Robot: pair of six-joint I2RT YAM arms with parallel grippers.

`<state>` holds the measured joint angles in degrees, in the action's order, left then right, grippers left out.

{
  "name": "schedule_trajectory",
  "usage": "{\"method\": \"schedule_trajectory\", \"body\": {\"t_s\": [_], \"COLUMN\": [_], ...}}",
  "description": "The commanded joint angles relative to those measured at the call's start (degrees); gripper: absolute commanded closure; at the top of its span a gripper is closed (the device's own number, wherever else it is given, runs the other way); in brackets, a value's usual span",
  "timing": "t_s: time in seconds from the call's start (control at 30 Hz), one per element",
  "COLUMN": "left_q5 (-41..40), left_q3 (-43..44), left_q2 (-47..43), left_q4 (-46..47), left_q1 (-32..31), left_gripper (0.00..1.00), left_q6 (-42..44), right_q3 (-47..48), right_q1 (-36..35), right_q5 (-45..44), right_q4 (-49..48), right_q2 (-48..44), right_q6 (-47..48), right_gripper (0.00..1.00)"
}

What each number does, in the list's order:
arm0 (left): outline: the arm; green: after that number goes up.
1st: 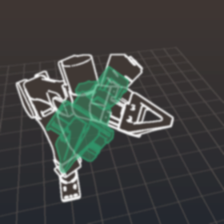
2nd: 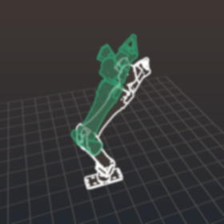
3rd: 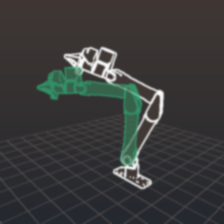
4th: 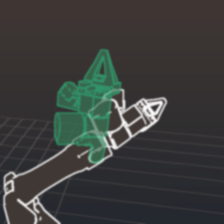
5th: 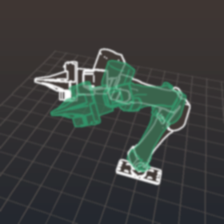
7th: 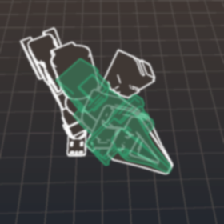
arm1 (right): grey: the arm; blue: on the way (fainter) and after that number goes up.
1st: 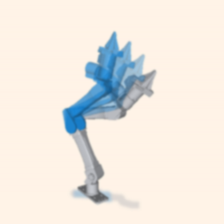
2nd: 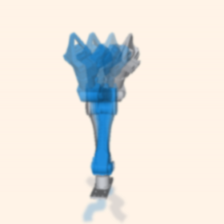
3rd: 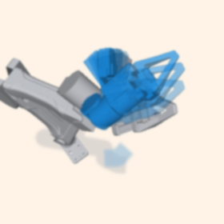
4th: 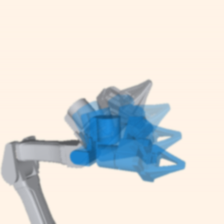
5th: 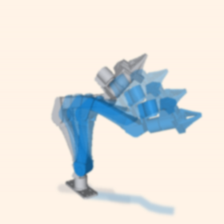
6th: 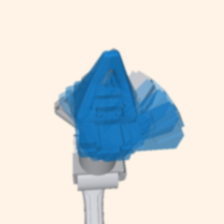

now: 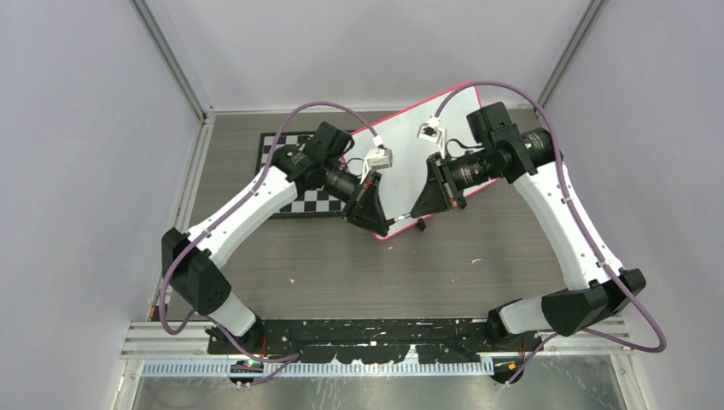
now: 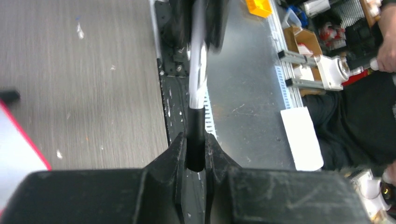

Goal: Write a sentence on the whiteboard
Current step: Open the whiteboard marker at the center of the board, then place the pen cap at the center of the board.

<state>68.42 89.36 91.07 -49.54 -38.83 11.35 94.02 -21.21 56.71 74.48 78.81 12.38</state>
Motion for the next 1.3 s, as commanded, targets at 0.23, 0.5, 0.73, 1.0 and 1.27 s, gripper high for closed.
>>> {"method": "schedule_trajectory", "body": {"t_s": [0.23, 0.5, 0.73, 1.0, 1.27], "left_q5": [-11.06, -34.01, -47.51, -53.53, -51.57], "left_q3": [-14.56, -31.72, -40.67, -41.79, -39.45], "left_q2": [-9.29, -15.4, -11.02, -3.83, -3.26], "left_q4": [-15.87, -5.69, 6.53, 13.36, 8.77], "left_q1": [12.62, 16.04, 17.56, 18.17, 18.16], "left_gripper": [1.0, 1.0, 1.0, 0.91, 0.59], "left_q6": [22.36, 31.47, 33.3, 35.08, 36.62], "right_q3": [4.55, 3.04, -0.07, -2.0, -4.51], "right_q1": [13.24, 13.26, 14.42, 14.8, 14.77], "right_q5": [-7.16, -30.23, -39.85, -42.55, -42.05], "right_q4": [1.04, -6.4, -10.53, -12.19, -12.07], "right_q2": [-0.71, -3.29, -4.83, -7.16, -8.63], "right_q6": [-0.86, -8.78, -13.51, -15.25, -15.13], "right_gripper": [1.0, 1.0, 1.0, 1.0, 1.0]}}
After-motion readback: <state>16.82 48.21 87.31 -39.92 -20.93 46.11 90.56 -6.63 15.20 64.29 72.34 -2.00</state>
